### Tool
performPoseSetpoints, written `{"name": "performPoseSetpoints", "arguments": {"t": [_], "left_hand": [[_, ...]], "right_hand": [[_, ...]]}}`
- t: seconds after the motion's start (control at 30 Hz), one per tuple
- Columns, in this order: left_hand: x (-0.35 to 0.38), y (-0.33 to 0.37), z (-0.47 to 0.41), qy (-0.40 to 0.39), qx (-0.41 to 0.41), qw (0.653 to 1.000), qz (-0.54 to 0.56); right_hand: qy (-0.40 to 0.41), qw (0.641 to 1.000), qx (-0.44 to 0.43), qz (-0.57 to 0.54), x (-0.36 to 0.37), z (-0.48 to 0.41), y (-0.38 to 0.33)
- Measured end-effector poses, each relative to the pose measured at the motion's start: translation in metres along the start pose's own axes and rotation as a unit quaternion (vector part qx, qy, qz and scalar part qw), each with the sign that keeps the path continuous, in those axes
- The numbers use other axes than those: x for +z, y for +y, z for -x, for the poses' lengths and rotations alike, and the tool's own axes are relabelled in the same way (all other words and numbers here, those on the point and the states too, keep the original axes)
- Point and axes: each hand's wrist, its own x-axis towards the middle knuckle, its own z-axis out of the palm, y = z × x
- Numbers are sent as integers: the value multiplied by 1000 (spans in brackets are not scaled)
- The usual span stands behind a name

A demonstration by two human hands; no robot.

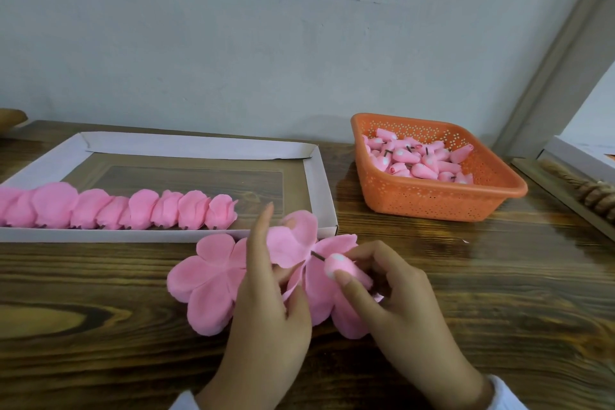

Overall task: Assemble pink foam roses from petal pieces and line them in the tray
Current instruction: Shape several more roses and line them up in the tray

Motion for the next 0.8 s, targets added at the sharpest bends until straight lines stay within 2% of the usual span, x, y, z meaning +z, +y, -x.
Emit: {"name": "performPoseSetpoints", "arguments": {"t": [0.17, 0.37, 0.5, 0.6, 0.7, 0.8], "left_hand": [[-1, 5, -1, -31, 147, 985, -80], [-5, 16, -6, -93, 315, 932, -151], [-2, 15, -4, -118, 350, 911, -185], [-2, 16, -3, -103, 361, 911, -168], [-7, 19, -5, -112, 359, 924, -75], [-11, 24, -5, -70, 279, 957, 34]], "right_hand": [[-6, 1000, -2, -20, 1, 0, -2], [-60, 996, 9, -61, 0, 1, -7], [-69, 995, -14, -69, 1, 0, -11], [-70, 994, -3, -87, 1, 1, -9], [-69, 990, 12, -119, 2, 1, -8], [-76, 990, 10, -116, 4, 1, -7]]}}
